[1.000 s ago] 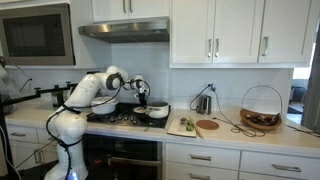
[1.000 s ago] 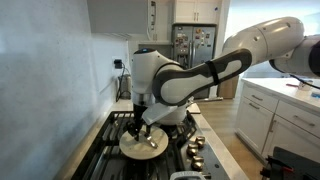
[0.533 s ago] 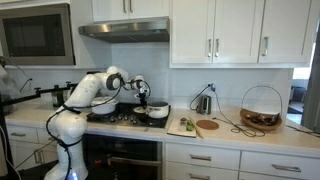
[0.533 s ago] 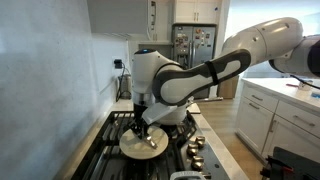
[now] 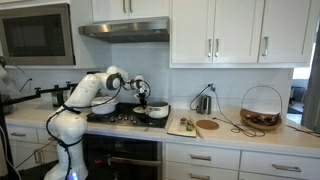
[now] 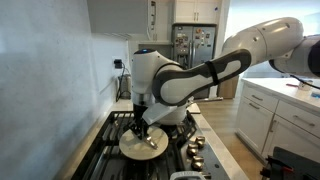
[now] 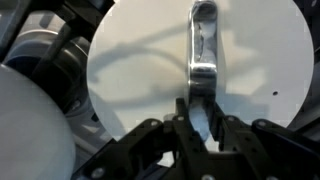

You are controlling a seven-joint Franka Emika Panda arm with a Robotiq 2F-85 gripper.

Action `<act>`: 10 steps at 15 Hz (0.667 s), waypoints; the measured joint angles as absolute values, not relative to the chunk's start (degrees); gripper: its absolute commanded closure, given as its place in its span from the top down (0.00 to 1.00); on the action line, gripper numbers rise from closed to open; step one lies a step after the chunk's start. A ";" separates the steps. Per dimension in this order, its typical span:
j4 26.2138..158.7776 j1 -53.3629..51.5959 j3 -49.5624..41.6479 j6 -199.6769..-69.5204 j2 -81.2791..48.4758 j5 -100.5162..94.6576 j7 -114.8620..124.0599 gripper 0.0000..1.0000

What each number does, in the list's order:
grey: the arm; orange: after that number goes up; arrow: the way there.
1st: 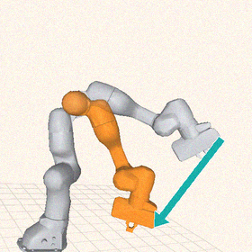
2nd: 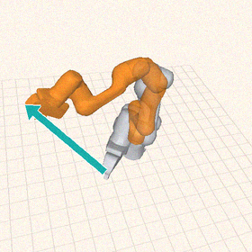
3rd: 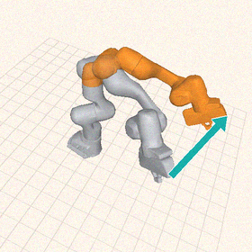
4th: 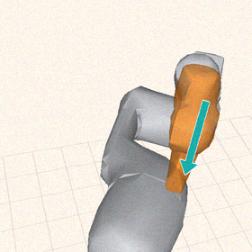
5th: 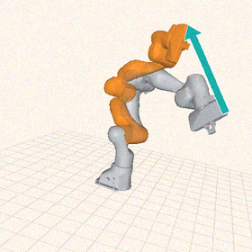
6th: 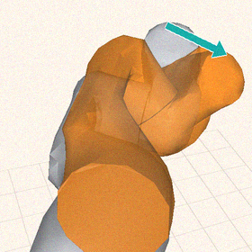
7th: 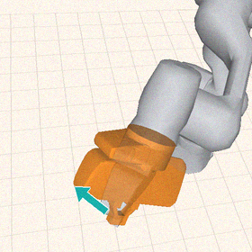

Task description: Pick the lid on the stove and put it on the uncovered pot

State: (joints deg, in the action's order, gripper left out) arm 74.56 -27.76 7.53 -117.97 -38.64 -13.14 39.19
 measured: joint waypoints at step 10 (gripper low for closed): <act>71.85 -30.26 7.53 -112.59 -38.05 -13.58 36.08 0.06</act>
